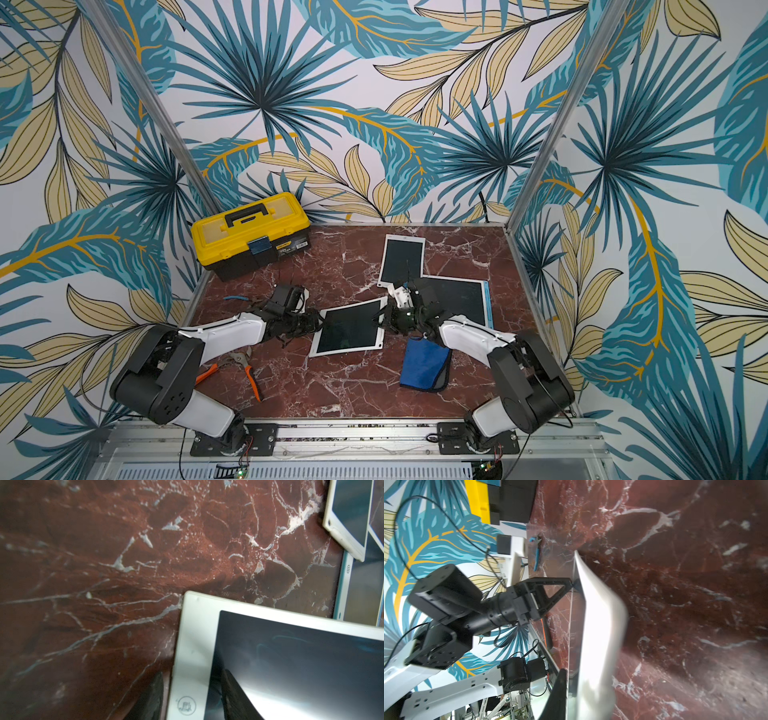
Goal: Wipe the drawing tablet
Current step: Pick up the drawing tablet from the center of the board.
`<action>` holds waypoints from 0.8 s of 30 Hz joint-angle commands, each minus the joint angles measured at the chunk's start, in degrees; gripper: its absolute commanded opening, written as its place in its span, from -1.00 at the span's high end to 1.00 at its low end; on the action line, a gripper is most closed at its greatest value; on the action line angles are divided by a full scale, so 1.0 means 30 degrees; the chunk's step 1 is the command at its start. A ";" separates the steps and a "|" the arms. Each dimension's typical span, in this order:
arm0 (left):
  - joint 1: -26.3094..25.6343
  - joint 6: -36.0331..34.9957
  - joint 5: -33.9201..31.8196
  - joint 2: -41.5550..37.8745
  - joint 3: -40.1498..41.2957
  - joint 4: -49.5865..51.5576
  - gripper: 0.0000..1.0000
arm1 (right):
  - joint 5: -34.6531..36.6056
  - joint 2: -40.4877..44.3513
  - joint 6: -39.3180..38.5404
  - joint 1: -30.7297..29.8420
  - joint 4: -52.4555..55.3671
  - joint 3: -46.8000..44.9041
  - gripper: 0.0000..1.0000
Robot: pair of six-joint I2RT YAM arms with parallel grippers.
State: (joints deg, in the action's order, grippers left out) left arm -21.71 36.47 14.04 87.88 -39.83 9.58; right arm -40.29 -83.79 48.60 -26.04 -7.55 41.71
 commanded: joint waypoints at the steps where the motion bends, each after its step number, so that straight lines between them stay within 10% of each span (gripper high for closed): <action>1: -0.0118 -0.0233 0.0640 -0.0613 0.0439 0.1170 0.06 | 0.0263 0.0872 -0.0950 -0.0108 0.2781 0.0926 0.73; 10: -0.1094 -0.1959 0.1302 -0.6598 0.0675 0.1178 0.01 | 0.1087 0.2242 -0.1494 -0.0100 0.5584 0.2022 0.76; 24: -1.2888 -1.4200 -0.4396 -0.9467 0.0173 0.0086 0.20 | 0.1628 0.2502 -0.3127 -0.0077 1.2199 0.6108 0.73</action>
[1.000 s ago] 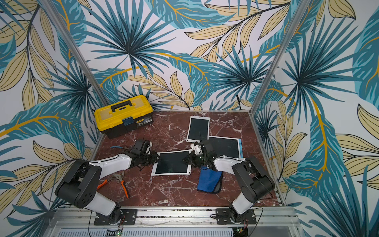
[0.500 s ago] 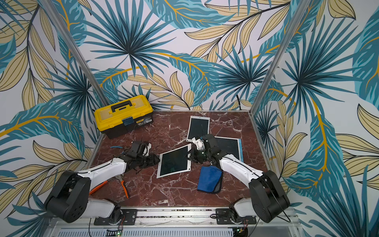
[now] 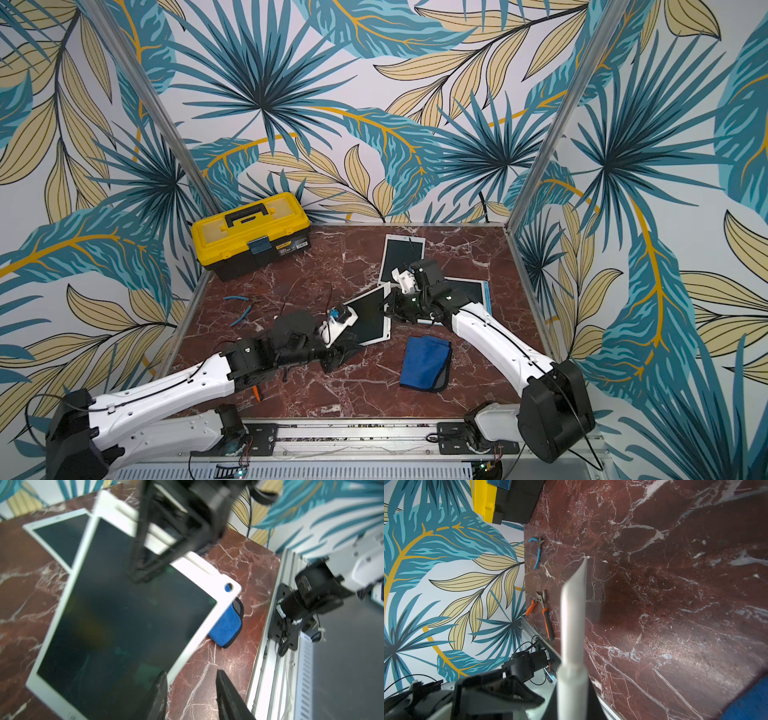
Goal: Wipe the drawing tablet
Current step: Pick up the drawing tablet from the center of the board.
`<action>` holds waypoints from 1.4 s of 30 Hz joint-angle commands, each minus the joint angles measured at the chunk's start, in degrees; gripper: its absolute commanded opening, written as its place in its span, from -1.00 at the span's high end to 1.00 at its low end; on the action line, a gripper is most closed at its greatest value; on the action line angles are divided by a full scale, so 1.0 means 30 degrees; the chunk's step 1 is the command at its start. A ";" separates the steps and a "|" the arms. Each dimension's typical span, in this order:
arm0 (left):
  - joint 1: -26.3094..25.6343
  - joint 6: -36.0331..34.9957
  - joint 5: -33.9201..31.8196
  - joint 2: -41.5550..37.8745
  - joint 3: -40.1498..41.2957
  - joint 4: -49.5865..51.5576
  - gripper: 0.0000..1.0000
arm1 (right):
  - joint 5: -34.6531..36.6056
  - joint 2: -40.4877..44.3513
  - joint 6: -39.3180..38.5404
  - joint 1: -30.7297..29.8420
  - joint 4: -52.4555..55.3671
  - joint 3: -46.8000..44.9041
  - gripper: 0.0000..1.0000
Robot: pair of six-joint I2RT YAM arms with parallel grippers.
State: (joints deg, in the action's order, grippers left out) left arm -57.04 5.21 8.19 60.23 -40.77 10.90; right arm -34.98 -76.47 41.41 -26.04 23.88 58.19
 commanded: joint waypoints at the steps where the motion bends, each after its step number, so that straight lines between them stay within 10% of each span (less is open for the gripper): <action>1: -0.1749 -0.4340 -0.3421 -0.0149 0.0524 -0.0349 0.20 | -0.0244 0.0102 -0.0685 -0.0072 0.1802 0.0734 0.73; 9: -0.3902 -0.5381 -1.2066 0.2412 -0.0851 -0.0409 0.25 | -0.1495 0.0494 0.1004 -0.0067 0.0634 0.0364 0.73; 24: -0.5764 -0.5869 -1.7284 0.4508 -0.1174 -0.1514 0.29 | -0.2618 0.1070 0.3752 -0.0059 -0.1727 -0.0791 0.72; 29: -0.5832 -0.5651 -1.8523 0.4922 -0.1407 -0.1553 0.97 | -0.3268 0.1026 0.5184 -0.0078 -0.3453 -0.1388 0.72; 33: -0.5832 -0.5154 -1.9391 0.4558 -0.1383 -0.1557 1.00 | -0.3127 0.1128 0.5125 -0.0078 -0.3243 -0.1380 0.72; 42: -0.5832 -0.4318 -1.8989 0.3875 -0.0871 -0.1497 1.00 | -0.2010 0.1667 0.2463 0.0205 -0.0201 0.0630 -0.15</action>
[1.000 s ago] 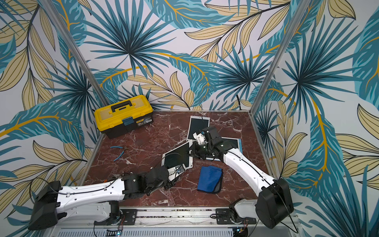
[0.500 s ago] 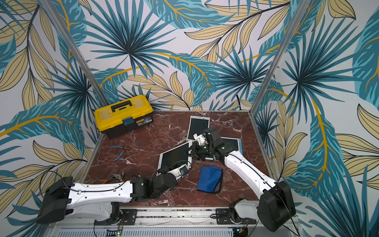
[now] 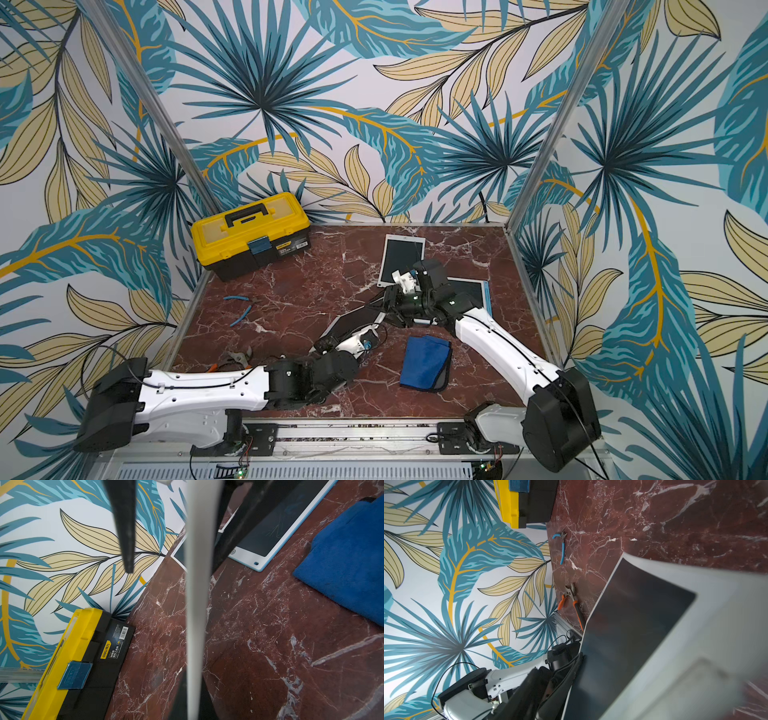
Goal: Wipe the drawing tablet
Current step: Pick up the drawing tablet from the center of the board.
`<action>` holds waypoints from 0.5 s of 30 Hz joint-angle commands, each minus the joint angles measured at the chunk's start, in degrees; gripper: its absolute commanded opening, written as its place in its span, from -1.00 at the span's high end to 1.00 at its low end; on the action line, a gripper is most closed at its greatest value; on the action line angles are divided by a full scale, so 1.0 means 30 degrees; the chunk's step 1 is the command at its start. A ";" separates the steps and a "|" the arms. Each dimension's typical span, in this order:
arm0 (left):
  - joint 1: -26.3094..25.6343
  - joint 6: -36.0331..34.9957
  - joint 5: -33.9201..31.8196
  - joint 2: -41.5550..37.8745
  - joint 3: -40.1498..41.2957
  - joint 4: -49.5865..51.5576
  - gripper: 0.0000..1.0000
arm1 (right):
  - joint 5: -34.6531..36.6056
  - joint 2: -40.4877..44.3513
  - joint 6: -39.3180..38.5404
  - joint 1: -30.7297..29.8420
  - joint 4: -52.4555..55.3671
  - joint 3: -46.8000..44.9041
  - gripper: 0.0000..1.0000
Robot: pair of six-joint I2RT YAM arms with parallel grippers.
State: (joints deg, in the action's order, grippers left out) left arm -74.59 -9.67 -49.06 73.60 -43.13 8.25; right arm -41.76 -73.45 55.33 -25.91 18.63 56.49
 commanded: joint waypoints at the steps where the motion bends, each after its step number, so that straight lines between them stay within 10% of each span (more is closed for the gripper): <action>1: 0.0019 0.0693 0.0107 -0.0599 -0.0044 -0.0584 1.00 | 0.0707 0.0763 -0.2956 0.0388 0.2868 0.1910 -0.16; 6: 0.0780 0.2226 0.0484 -0.1360 0.0291 -0.0524 1.00 | 0.4302 0.1809 -0.6038 0.1590 0.8343 0.4639 -0.18; 15: 0.9434 1.3941 1.2789 -0.8112 0.3555 -0.0809 1.00 | 0.8580 0.4010 -0.7523 0.1990 1.0849 0.5190 -0.19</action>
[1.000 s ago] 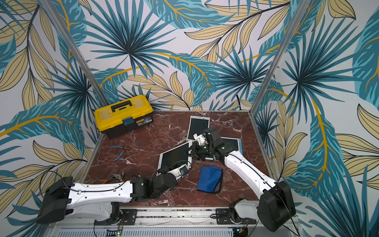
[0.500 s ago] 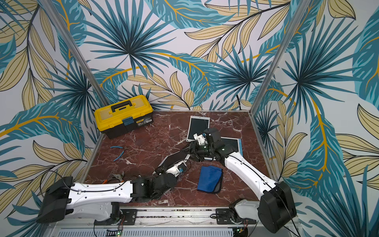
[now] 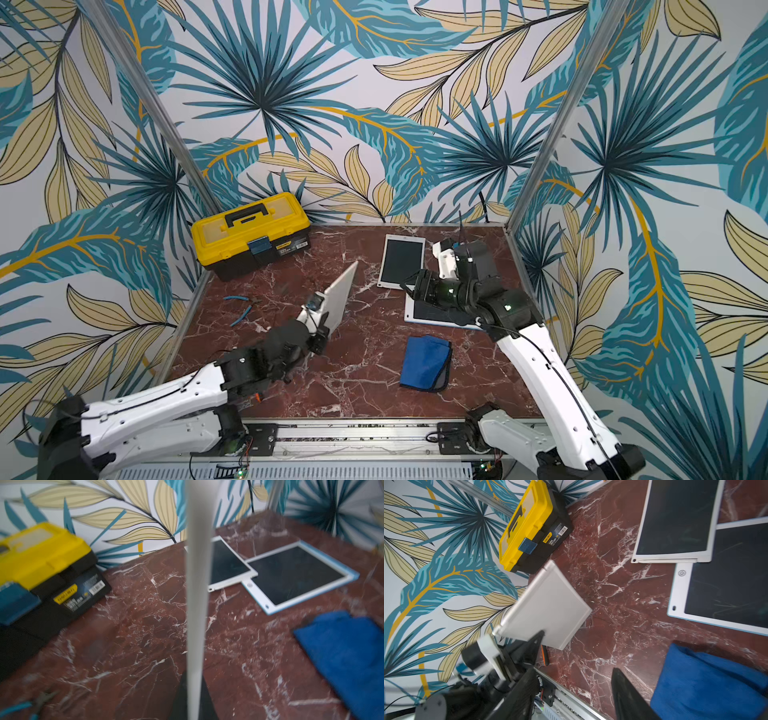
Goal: Wipe the drawing tablet
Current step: Pick up the drawing tablet from the center of the board, then place the drawing tablet at the center of the board.
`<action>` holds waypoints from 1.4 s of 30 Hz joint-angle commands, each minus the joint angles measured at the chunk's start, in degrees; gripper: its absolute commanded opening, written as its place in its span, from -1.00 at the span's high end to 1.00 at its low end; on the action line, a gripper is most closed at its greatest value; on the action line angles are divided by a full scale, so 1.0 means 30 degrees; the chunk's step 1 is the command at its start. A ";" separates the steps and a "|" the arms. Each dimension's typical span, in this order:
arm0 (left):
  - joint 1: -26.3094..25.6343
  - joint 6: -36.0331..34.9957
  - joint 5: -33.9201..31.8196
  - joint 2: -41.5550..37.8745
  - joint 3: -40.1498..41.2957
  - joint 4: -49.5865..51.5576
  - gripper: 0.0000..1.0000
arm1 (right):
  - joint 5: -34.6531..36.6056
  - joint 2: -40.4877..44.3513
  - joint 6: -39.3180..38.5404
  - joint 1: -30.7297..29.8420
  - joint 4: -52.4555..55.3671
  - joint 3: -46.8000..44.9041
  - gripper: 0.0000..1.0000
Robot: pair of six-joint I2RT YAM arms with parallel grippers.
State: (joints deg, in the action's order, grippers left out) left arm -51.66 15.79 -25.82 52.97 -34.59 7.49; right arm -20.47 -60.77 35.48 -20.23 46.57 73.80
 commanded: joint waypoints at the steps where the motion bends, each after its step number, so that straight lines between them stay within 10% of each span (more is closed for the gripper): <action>1: 0.2019 0.6344 0.5405 -0.1524 0.0895 -0.0658 1.00 | 0.1411 -0.0167 -0.0868 0.0105 0.1364 -0.0850 -0.19; 11: 0.1464 2.2616 0.2474 -0.3045 0.6561 -0.5727 1.00 | -0.0125 -0.0016 0.0641 0.0122 -0.1817 -0.3848 -0.19; 18: -0.0036 2.4841 -0.3034 -0.4682 0.8216 -0.6231 1.00 | -0.0235 0.0388 0.0680 0.0122 -0.2128 -0.4666 -0.19; 33: -0.0329 3.3385 -0.1441 0.2352 0.7872 -0.6216 0.98 | -0.0150 0.0373 0.0781 0.0122 -0.3051 -0.6261 -0.19; 42: -0.0490 3.4335 -0.0126 0.3203 0.7896 -0.6209 0.36 | -0.0509 0.0015 0.1062 0.0122 -0.3802 -0.7182 -0.19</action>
State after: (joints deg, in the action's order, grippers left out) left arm -52.84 117.54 -27.55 62.52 -10.87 -11.94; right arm -21.50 -60.51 38.22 -20.12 36.45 53.60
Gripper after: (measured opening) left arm 0.311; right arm 0.596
